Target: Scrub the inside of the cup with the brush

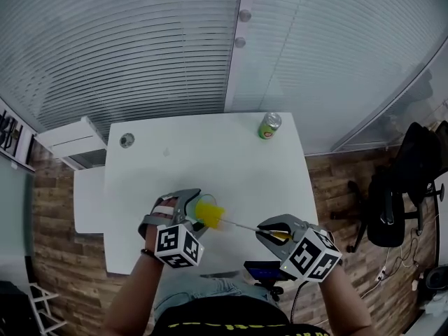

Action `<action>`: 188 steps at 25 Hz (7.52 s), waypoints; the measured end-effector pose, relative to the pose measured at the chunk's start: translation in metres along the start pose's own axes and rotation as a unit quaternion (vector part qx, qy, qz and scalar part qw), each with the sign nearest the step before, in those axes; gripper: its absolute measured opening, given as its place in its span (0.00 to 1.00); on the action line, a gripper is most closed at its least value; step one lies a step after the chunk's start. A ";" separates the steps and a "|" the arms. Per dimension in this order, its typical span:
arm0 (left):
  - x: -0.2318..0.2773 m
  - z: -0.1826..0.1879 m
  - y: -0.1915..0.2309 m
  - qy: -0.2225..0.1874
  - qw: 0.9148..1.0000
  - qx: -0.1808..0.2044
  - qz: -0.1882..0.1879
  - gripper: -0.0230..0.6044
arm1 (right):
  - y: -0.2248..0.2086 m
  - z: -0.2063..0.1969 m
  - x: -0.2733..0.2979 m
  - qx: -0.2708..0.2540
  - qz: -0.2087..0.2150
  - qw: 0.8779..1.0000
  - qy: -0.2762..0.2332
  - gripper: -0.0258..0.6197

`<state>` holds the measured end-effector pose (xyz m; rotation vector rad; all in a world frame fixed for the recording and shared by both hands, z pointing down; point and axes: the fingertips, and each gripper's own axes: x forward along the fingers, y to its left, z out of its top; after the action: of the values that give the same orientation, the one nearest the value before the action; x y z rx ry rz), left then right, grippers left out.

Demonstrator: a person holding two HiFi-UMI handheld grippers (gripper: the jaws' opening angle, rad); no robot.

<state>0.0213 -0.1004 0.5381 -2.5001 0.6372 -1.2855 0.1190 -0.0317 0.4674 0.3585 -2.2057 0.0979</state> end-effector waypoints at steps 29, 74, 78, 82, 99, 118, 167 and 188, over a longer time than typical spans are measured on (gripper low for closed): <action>-0.058 0.063 0.033 -0.299 0.893 -0.333 -0.047 0.67 | -0.048 0.004 -0.030 0.156 -0.123 0.968 -0.155 0.10; -0.102 0.081 0.070 -0.513 0.415 -0.673 -0.335 0.67 | -0.009 0.068 -0.073 0.087 -0.166 0.934 -0.304 0.10; -0.104 0.082 0.071 -0.517 0.400 -0.675 -0.342 0.67 | -0.003 0.074 -0.072 0.077 -0.161 0.936 -0.303 0.10; -0.109 0.083 0.070 -0.521 0.396 -0.670 -0.350 0.67 | -0.006 0.067 -0.068 0.093 -0.162 0.937 -0.294 0.10; -0.114 0.073 0.079 -0.536 0.386 -0.672 -0.334 0.67 | -0.001 0.079 -0.066 0.083 -0.151 0.936 -0.307 0.10; -0.134 0.067 0.084 -0.576 0.360 -0.657 -0.327 0.67 | -0.007 0.048 -0.045 0.171 -0.138 0.930 -0.295 0.09; -0.092 0.051 0.057 -0.372 0.809 -0.452 -0.057 0.66 | -0.049 -0.010 -0.049 0.254 -0.199 0.906 -0.274 0.09; -0.089 0.059 0.030 -0.327 0.891 -0.314 -0.007 0.66 | -0.052 -0.013 -0.045 0.257 -0.208 0.904 -0.269 0.09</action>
<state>0.0157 -0.0805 0.4290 -3.1705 0.9512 -0.1504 0.1700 -0.0687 0.4375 1.2745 -2.5597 0.3876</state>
